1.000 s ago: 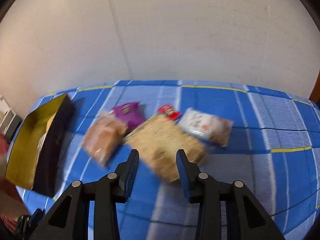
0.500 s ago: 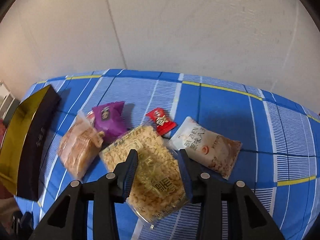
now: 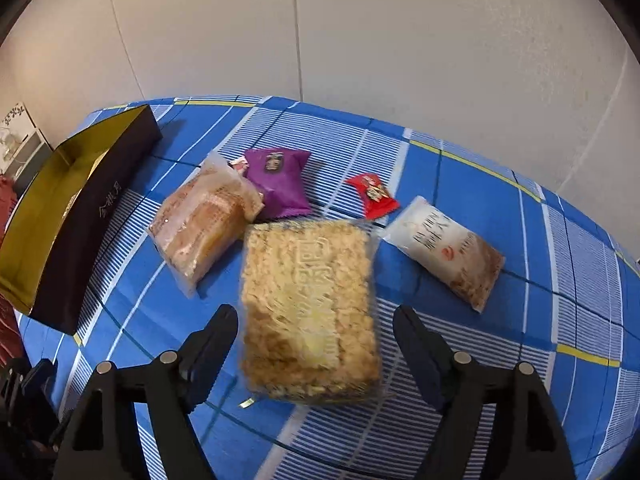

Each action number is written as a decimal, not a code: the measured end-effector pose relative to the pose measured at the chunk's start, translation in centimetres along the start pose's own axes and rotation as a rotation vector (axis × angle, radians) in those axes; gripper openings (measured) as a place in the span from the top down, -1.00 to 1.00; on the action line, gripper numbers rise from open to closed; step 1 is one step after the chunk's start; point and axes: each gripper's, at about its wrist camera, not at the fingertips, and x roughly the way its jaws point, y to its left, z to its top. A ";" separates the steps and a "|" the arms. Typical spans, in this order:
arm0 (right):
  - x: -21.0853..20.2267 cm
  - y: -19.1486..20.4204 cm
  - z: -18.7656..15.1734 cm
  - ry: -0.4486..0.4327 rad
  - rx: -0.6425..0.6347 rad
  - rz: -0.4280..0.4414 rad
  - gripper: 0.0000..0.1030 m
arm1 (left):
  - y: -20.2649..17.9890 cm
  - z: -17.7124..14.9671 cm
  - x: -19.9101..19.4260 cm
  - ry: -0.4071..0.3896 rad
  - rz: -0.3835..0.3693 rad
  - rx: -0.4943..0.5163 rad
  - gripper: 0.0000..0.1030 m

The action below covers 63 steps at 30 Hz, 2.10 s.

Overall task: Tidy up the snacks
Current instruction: 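Move the right tool to the clear puffed-rice bag and grasp it, then move the left tool to the clear brown-biscuit bag and grasp it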

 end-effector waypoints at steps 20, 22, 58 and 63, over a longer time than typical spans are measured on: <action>-6.0 -2.5 -12.4 -0.156 0.196 -0.200 -0.41 | -4.8 0.9 -0.2 0.038 -0.090 0.155 -0.29; -6.1 -2.8 -12.7 -0.173 0.206 -0.193 -0.42 | -5.6 1.0 -0.6 0.033 -0.102 0.171 -0.29; -5.0 -3.7 -12.7 -0.206 0.282 -0.209 -0.47 | -5.4 11.0 4.1 0.156 -0.166 0.027 -0.31; -5.0 -3.8 -12.7 -0.208 0.285 -0.203 -0.47 | -4.3 14.1 6.9 0.190 -0.177 -0.029 -0.40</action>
